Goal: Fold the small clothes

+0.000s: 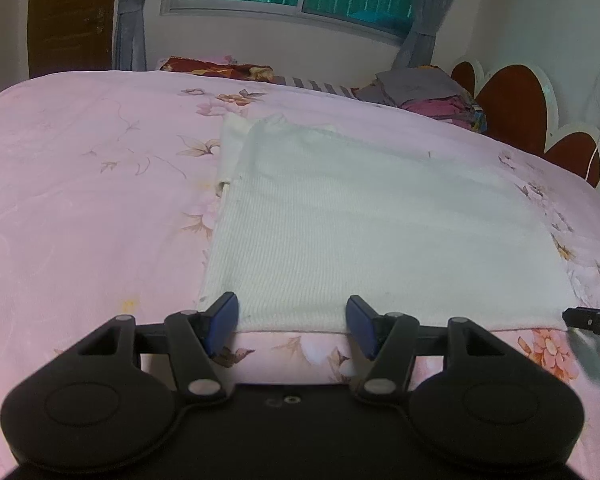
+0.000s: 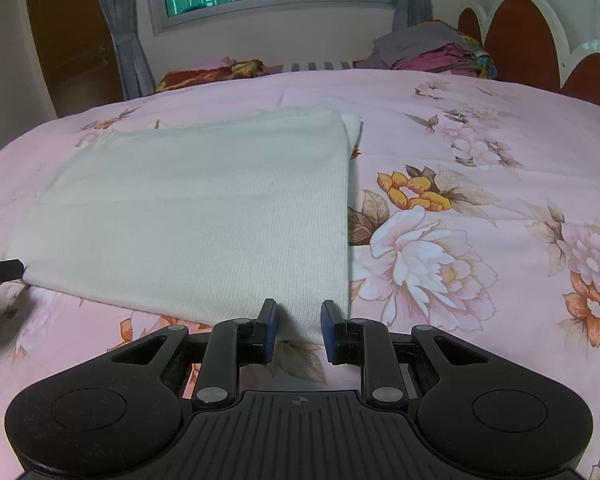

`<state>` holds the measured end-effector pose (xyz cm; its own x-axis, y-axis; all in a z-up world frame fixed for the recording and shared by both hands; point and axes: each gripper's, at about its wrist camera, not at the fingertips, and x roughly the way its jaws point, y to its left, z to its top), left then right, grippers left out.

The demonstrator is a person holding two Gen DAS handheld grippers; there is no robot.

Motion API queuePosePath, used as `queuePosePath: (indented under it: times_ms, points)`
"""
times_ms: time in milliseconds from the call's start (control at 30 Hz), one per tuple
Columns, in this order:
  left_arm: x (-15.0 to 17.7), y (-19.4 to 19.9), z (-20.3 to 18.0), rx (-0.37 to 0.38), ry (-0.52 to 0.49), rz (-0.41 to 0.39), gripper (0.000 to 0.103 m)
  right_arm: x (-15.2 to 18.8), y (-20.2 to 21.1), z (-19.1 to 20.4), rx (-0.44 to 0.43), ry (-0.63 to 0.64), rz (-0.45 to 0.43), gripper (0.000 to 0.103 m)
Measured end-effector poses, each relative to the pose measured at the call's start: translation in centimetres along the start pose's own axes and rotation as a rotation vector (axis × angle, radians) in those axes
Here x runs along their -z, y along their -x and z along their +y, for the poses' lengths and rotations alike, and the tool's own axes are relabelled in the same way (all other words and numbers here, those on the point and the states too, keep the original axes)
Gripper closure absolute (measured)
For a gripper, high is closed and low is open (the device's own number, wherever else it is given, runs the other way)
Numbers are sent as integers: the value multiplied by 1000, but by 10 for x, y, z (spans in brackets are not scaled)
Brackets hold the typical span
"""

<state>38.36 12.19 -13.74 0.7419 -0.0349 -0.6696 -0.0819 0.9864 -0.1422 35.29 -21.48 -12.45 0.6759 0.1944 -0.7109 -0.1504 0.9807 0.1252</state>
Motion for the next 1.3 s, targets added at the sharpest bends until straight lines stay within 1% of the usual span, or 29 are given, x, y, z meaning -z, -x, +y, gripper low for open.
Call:
queuePosePath:
  times_ms: [267,333,367,400,433,467,500,533,567,600,633,667,700,733,767,933,1000,1067,1100,1233,1300]
  points:
    - [-6,-3,-1,-3,-32,49,42,0,0,-1,-13,19,3,80]
    - [-8,0,1,-13,-8,59,41,0,0,-1,-15,29,3,80]
    - [-9,5,2,-27,19,64,35,-1,0,-1,-18,27,4,80]
    - [-9,13,4,-58,46,57,28,-2,3,-2,-21,20,9,80]
    - [-5,24,5,-78,68,22,18,-4,13,-1,-26,13,-8,80]
    - [1,36,7,-71,89,-17,19,-3,31,3,-43,22,-73,79]
    - [7,44,10,-52,122,-30,21,0,49,7,-64,46,-143,64]
    - [13,50,13,-28,168,-25,26,4,63,11,-70,66,-178,54]
    - [19,53,16,0,218,-16,32,7,69,13,-76,69,-175,50]
    - [26,55,19,39,276,-5,36,10,72,12,-93,55,-161,50]
    - [32,56,21,66,323,1,43,15,75,10,-111,21,-152,50]
    - [37,56,23,95,377,5,50,19,76,8,-125,-10,-146,57]
    - [42,55,25,122,428,2,52,22,77,6,-142,-36,-132,76]
    - [45,54,26,137,468,-5,52,26,77,4,-156,-56,-111,83]
    - [47,52,27,145,502,-12,52,29,78,4,-161,-66,-103,86]
    - [54,31,40,188,695,-48,53,33,84,6,-165,-58,-85,86]
    - [59,20,49,220,824,-83,53,29,81,7,-160,-62,-79,86]
    - [60,11,57,238,929,-116,56,25,78,8,-156,-77,-77,86]
    - [57,6,59,241,946,-124,57,22,76,9,-156,-85,-76,86]
    - [41,-14,57,247,925,-138,58,3,62,23,-157,-90,-84,86]
    - [35,-25,59,261,940,-143,59,-9,50,31,-173,-101,-84,86]
